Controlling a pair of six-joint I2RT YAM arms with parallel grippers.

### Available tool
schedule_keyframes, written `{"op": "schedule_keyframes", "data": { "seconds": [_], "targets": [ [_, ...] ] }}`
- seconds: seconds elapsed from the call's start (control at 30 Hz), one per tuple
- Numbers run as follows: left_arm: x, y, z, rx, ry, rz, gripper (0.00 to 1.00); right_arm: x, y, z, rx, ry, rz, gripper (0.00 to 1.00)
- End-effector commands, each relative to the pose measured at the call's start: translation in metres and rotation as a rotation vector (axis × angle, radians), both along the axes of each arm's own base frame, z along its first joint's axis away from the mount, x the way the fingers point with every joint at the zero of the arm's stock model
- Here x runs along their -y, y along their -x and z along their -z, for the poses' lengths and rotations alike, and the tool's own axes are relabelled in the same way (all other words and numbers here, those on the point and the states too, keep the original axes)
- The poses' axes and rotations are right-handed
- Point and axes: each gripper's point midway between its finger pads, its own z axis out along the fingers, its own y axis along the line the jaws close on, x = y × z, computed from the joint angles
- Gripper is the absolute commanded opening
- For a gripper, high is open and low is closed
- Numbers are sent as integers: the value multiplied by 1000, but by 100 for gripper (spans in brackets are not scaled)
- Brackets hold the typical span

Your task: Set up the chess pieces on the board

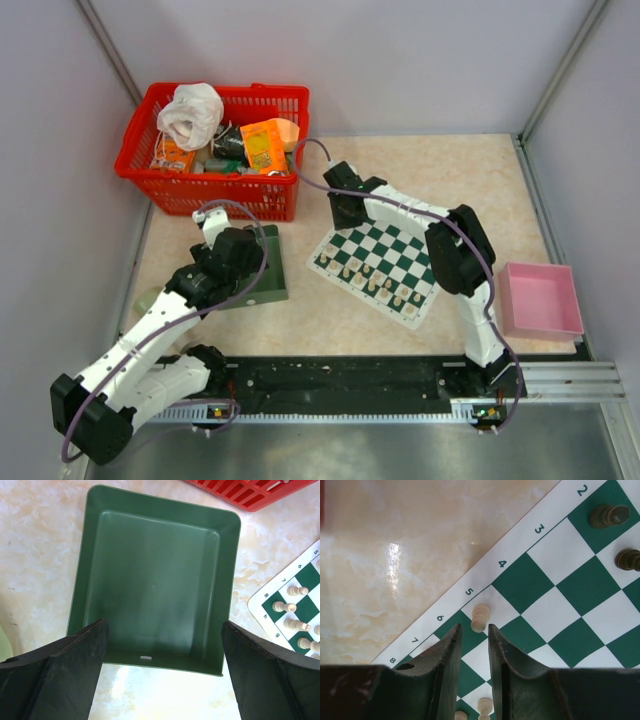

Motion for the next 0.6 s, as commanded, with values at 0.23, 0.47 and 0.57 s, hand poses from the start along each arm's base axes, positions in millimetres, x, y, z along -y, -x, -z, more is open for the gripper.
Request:
{"op": "schedule_keyframes", "data": {
  "seconds": [0.23, 0.47, 0.57],
  "targets": [
    [1, -6, -6, 30, 7, -6, 99, -1, -19, -4, 32, -6, 13, 26],
    [0, -6, -7, 29, 2, -6, 99, -1, -20, -6, 36, -8, 11, 24],
    [0, -6, -7, 30, 2, -7, 99, -2, -19, -9, 40, -13, 11, 22]
  ]
}}
